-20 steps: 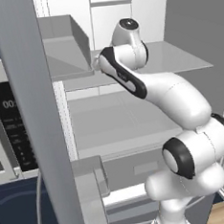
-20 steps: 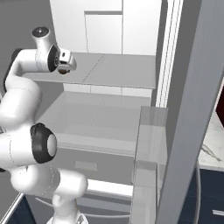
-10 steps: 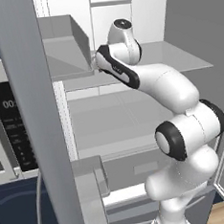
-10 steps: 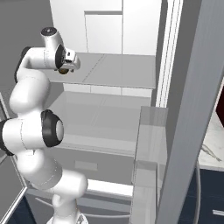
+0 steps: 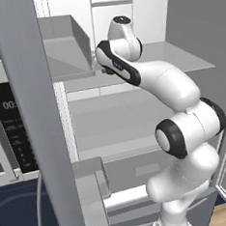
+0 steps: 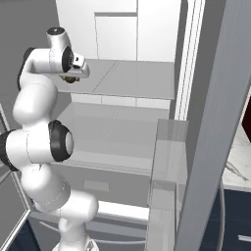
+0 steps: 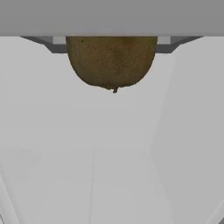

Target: Open the fridge, remove the kiwi, onion, and fish, and place them on any counter.

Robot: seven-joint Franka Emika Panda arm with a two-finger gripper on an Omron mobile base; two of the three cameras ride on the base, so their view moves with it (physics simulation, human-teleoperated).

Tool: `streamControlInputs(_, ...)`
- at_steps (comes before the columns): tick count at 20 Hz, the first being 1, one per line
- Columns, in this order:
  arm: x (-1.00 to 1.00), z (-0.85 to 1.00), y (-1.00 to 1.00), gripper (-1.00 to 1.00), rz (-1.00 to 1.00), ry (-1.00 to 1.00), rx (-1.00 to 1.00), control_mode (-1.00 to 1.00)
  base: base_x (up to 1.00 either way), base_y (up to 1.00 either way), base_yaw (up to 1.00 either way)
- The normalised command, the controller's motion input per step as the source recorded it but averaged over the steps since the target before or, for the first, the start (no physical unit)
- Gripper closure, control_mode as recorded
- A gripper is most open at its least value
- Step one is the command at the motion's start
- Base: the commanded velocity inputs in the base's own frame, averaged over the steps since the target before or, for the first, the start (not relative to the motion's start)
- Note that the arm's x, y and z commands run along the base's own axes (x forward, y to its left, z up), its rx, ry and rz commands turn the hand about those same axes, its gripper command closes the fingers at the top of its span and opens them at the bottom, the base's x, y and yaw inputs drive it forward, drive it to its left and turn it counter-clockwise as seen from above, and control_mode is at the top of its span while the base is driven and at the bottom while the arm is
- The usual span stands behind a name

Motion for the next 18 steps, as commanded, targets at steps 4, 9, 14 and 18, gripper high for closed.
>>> streamControlInputs(4, -0.60, 0.00, -0.03, 1.00, 0.00, -0.13, 0.00, -1.00, 0.00, 0.00, 0.00)
streamControlInputs(9, -1.00, 0.04, -0.29, 1.00, 0.00, -0.30, -0.03, -1.00, 0.00, 0.00, 0.00)
streamControlInputs(14, -1.00, 0.48, -0.51, 1.00, 0.00, -0.27, 0.00, -1.00, 0.00, 0.00, 0.00)
streamControlInputs(18, -1.00, 0.64, -0.46, 1.00, 0.00, -0.13, 0.00, -1.00, 0.00, 0.00, 0.00)
